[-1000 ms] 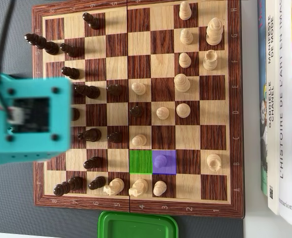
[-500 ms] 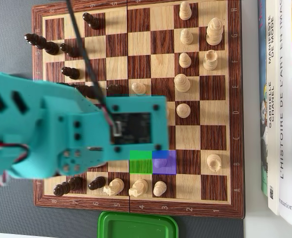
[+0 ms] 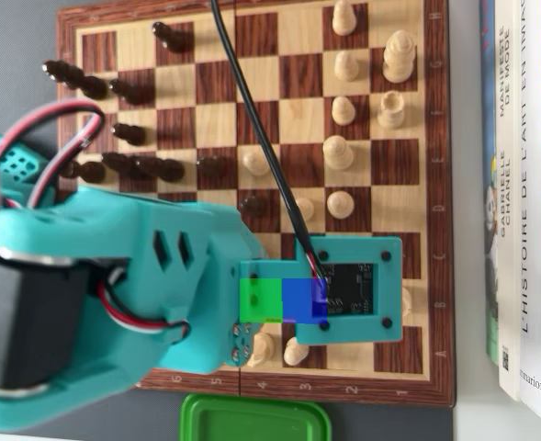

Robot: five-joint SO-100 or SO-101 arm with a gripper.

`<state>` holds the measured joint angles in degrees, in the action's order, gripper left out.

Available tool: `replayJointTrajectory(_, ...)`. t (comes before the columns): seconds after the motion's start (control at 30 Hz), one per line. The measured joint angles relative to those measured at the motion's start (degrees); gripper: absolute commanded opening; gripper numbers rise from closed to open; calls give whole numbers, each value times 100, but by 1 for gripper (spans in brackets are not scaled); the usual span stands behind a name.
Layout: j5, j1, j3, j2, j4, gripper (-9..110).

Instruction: Play chess

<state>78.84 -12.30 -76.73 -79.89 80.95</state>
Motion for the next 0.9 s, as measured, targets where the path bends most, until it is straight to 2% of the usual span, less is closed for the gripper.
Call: replayJointTrajectory(0.9, -237, -246, 563, 765, 0, 12)
